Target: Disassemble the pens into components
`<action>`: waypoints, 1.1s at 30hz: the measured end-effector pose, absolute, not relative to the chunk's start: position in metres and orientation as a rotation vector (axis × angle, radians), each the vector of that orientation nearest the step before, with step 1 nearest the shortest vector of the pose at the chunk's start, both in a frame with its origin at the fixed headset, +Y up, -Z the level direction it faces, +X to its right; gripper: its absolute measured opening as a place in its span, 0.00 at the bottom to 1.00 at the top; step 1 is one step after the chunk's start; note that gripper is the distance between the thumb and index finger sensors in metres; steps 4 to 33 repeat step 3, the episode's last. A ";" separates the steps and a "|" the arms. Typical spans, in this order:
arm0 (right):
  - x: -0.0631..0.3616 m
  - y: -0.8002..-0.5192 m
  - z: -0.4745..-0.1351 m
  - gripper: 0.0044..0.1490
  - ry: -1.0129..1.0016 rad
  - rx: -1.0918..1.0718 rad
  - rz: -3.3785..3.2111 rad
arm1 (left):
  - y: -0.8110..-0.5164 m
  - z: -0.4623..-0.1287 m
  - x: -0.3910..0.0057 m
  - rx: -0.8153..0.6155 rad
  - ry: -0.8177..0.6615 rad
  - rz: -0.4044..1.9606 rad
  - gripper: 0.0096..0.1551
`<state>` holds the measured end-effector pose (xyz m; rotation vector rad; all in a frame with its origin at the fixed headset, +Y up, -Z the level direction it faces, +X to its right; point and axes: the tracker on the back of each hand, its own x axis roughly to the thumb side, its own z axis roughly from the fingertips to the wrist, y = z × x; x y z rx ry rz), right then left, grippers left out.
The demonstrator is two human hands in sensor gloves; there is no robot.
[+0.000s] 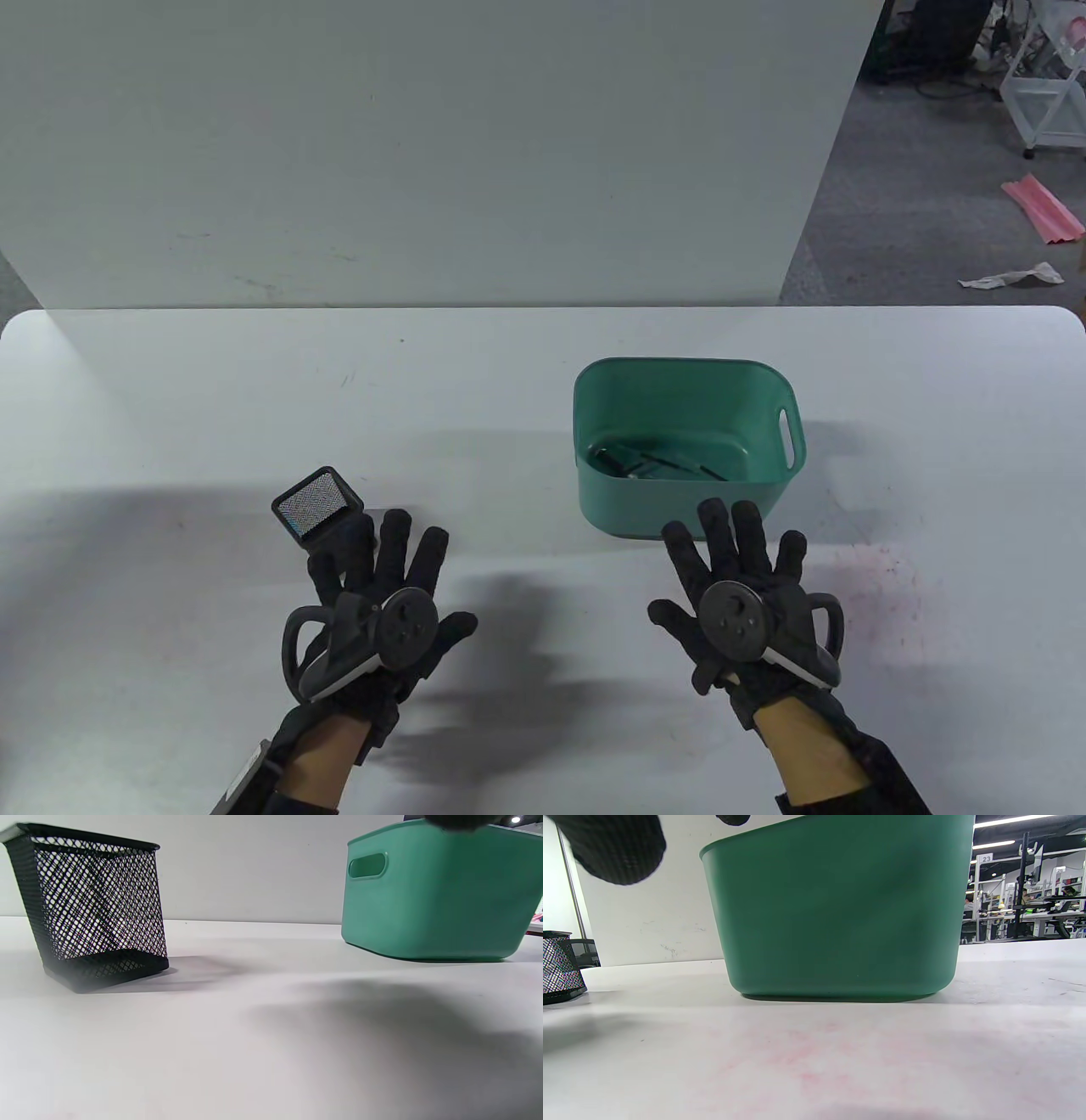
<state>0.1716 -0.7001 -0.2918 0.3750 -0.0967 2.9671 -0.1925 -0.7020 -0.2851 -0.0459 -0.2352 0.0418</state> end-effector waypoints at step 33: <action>0.172 -0.700 -0.292 0.52 -0.091 0.369 2.967 | -0.702 -0.285 -0.192 -0.046 -0.235 0.038 0.55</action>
